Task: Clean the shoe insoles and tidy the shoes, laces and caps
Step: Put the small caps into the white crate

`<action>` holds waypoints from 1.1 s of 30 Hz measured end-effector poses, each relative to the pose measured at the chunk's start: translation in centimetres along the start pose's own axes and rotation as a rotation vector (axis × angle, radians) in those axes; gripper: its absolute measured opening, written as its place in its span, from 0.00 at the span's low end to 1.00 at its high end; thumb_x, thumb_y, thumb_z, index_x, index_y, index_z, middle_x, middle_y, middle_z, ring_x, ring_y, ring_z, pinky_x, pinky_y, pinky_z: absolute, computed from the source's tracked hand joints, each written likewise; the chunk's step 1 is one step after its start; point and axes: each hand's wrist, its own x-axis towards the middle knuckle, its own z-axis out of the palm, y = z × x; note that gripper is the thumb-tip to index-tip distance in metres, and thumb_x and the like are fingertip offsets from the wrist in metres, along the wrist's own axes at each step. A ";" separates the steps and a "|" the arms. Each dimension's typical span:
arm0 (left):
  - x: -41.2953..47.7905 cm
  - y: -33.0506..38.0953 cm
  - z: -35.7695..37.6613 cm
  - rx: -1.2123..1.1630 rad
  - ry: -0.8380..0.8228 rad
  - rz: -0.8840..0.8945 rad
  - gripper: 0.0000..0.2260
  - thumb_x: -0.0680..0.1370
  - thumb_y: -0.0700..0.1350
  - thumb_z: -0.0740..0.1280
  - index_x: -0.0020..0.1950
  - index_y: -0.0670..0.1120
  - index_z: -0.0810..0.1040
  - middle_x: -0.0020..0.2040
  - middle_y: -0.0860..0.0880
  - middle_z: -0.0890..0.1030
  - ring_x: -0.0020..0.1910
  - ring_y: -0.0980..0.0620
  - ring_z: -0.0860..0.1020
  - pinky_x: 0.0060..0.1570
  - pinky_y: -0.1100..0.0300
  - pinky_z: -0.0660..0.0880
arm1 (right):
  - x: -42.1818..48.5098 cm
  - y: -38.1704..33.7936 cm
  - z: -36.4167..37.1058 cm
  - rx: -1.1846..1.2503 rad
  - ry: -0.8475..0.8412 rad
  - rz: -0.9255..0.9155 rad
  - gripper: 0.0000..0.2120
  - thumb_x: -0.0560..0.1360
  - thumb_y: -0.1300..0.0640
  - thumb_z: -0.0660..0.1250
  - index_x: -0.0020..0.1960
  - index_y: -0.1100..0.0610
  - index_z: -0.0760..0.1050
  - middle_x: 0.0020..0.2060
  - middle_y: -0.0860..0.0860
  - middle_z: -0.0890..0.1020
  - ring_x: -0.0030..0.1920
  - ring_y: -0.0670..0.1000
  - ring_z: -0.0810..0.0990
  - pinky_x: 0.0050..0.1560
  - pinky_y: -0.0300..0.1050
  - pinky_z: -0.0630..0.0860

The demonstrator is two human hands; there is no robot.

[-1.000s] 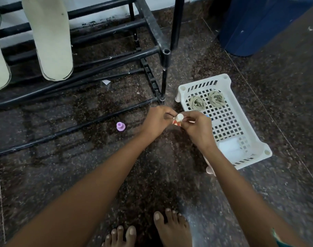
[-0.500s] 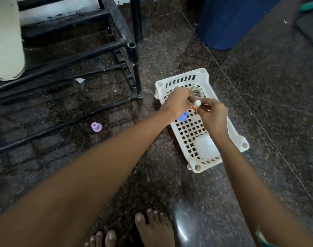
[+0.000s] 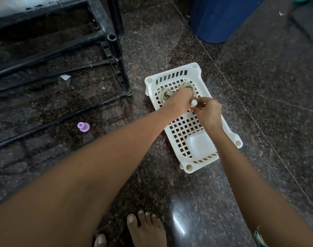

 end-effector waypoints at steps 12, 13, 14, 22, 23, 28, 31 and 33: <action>-2.2 -1.0 -2.4 -0.261 0.141 0.074 0.13 0.74 0.30 0.62 0.55 0.38 0.80 0.53 0.42 0.82 0.53 0.48 0.79 0.53 0.62 0.73 | -1.1 -1.6 -0.4 -0.009 0.060 -0.018 0.13 0.70 0.69 0.68 0.54 0.62 0.77 0.49 0.56 0.81 0.44 0.47 0.76 0.44 0.32 0.70; -2.8 -1.3 -2.7 -0.301 0.161 0.075 0.13 0.74 0.29 0.61 0.54 0.38 0.81 0.52 0.42 0.82 0.52 0.48 0.79 0.53 0.62 0.74 | -1.5 -2.1 -0.3 -0.014 0.062 -0.037 0.13 0.70 0.68 0.68 0.54 0.61 0.77 0.50 0.55 0.81 0.44 0.47 0.76 0.46 0.35 0.71; -3.5 -1.7 -3.0 -0.336 0.181 0.070 0.13 0.74 0.29 0.61 0.53 0.38 0.81 0.51 0.42 0.82 0.51 0.48 0.80 0.52 0.63 0.75 | -1.9 -2.5 -0.2 -0.024 0.062 -0.058 0.13 0.71 0.67 0.68 0.55 0.61 0.77 0.51 0.54 0.81 0.46 0.48 0.77 0.48 0.38 0.72; -11.0 -8.2 -5.7 -0.471 0.319 -0.084 0.11 0.76 0.31 0.63 0.54 0.37 0.80 0.52 0.42 0.82 0.48 0.56 0.78 0.44 0.79 0.69 | -5.0 -6.4 3.5 0.083 -0.082 -0.146 0.10 0.71 0.66 0.68 0.52 0.61 0.78 0.44 0.50 0.79 0.44 0.49 0.76 0.48 0.39 0.72; -12.0 -9.2 -6.0 -0.481 0.338 -0.120 0.11 0.76 0.31 0.63 0.54 0.37 0.80 0.52 0.42 0.82 0.48 0.55 0.78 0.44 0.79 0.69 | -5.5 -6.9 4.4 0.106 -0.108 -0.154 0.10 0.71 0.66 0.68 0.51 0.61 0.78 0.44 0.51 0.79 0.43 0.49 0.76 0.48 0.39 0.73; -16.1 -13.9 -7.4 -0.469 0.467 -0.266 0.09 0.75 0.31 0.64 0.51 0.39 0.81 0.49 0.45 0.82 0.47 0.56 0.77 0.45 0.78 0.69 | -7.7 -9.6 9.4 0.151 -0.270 -0.204 0.09 0.71 0.70 0.66 0.50 0.65 0.78 0.40 0.54 0.78 0.41 0.48 0.75 0.39 0.24 0.69; -17.9 -16.0 -7.9 -0.460 0.486 -0.340 0.10 0.76 0.31 0.63 0.52 0.40 0.81 0.46 0.51 0.79 0.46 0.57 0.76 0.44 0.76 0.69 | -8.7 -10.5 12.3 0.160 -0.327 -0.226 0.08 0.70 0.71 0.67 0.49 0.67 0.78 0.41 0.60 0.80 0.39 0.50 0.75 0.37 0.24 0.69; -18.8 -17.3 -7.9 -0.441 0.506 -0.376 0.11 0.75 0.31 0.63 0.52 0.40 0.81 0.46 0.51 0.79 0.47 0.57 0.76 0.42 0.79 0.68 | -9.0 -10.8 14.1 0.137 -0.368 -0.233 0.09 0.70 0.70 0.68 0.50 0.67 0.78 0.43 0.61 0.80 0.40 0.50 0.75 0.38 0.26 0.69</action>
